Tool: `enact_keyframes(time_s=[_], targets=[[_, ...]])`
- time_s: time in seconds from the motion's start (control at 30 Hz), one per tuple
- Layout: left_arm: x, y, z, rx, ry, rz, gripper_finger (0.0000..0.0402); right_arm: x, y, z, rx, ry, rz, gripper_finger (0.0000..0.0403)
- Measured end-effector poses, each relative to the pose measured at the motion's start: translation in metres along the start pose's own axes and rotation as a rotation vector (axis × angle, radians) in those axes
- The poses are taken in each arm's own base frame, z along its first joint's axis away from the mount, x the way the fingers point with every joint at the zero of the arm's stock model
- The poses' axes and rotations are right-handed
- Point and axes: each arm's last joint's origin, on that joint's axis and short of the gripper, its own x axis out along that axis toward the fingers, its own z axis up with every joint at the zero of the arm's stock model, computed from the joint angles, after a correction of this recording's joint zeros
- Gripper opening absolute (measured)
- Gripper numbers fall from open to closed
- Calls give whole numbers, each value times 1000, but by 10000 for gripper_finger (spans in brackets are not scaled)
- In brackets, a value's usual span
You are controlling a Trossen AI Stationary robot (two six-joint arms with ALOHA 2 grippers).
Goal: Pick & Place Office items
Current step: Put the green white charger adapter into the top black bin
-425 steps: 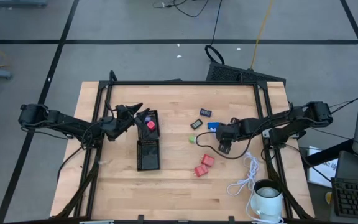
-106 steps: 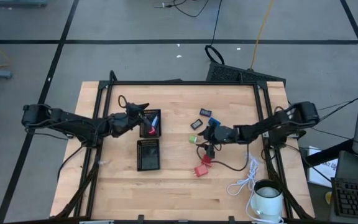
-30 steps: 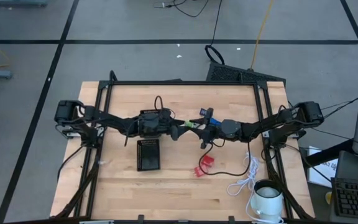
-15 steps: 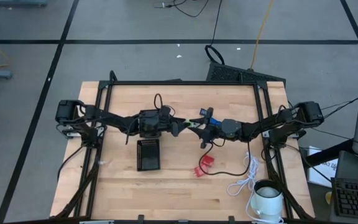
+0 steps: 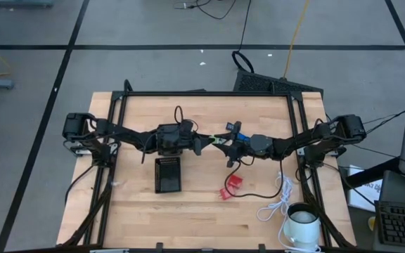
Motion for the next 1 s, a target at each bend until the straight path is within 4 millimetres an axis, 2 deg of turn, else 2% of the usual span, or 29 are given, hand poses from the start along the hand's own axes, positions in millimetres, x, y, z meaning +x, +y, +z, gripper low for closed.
enact_keyframes(time_s=[0.2,0.37,0.53,0.67,0.77,0.87,1.0], targets=[[0,-1,2,160,-22,-17,133,0,-1,1,17,-2,-10,139],[-8,-11,12,320,-69,-36,132,-1,-2,0,251,37,-46,224],[-29,-22,31,442,-108,67,132,-6,-5,-4,323,116,-37,274],[-50,-32,42,512,-120,161,132,-11,-15,-5,346,149,-48,278],[-67,-33,43,541,-131,233,132,-15,-22,-5,360,169,-56,271],[-81,-27,35,540,-141,259,132,-19,-27,-6,368,190,-58,263],[-95,-12,15,513,-129,310,132,-23,-28,-12,383,197,-69,257]])
